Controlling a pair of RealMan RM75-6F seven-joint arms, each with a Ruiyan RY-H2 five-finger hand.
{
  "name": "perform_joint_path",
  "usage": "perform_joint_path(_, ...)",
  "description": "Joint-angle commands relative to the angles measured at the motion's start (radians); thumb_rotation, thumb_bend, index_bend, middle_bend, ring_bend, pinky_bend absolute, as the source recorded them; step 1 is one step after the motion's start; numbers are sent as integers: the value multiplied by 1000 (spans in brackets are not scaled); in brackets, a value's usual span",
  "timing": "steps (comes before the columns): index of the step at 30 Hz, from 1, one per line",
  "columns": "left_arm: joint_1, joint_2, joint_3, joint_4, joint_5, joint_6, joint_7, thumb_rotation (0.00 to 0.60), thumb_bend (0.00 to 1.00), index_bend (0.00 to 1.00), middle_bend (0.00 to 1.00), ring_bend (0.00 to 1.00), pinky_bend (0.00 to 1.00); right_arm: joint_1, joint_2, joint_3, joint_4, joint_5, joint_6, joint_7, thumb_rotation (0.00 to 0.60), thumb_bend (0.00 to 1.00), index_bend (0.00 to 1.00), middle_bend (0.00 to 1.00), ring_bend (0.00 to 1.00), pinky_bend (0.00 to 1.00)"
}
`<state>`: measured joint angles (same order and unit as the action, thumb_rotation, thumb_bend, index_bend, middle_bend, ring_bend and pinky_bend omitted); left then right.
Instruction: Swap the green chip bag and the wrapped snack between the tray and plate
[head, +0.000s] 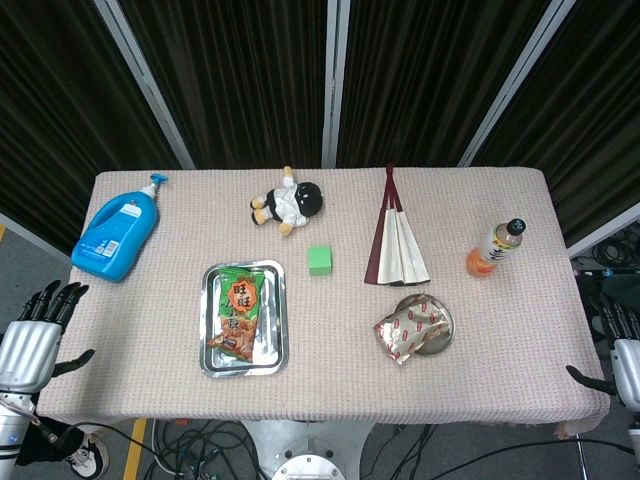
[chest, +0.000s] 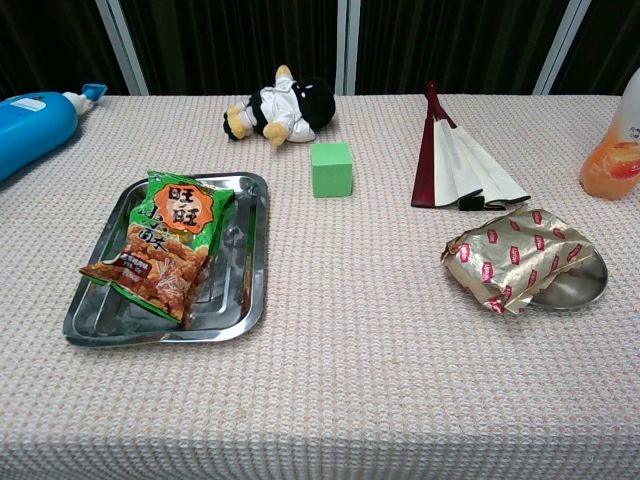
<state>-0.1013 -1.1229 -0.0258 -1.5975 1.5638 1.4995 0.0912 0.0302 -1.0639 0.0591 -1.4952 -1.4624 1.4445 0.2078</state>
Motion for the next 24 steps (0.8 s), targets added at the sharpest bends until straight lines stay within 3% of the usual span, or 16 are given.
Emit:
perform_joint_path(1,2,2,2,-2,3,4,0,600,119,116,113,36,145,0,0,-1,0,0,0,0,600,0,0,0,0,0)
perform_joint_path(24,-29,-10,22,-23,52,-30,-16,600,105,116,113,36,145,21,11,0,-19,-14,-16,-28,600,0,0,0,0,0)
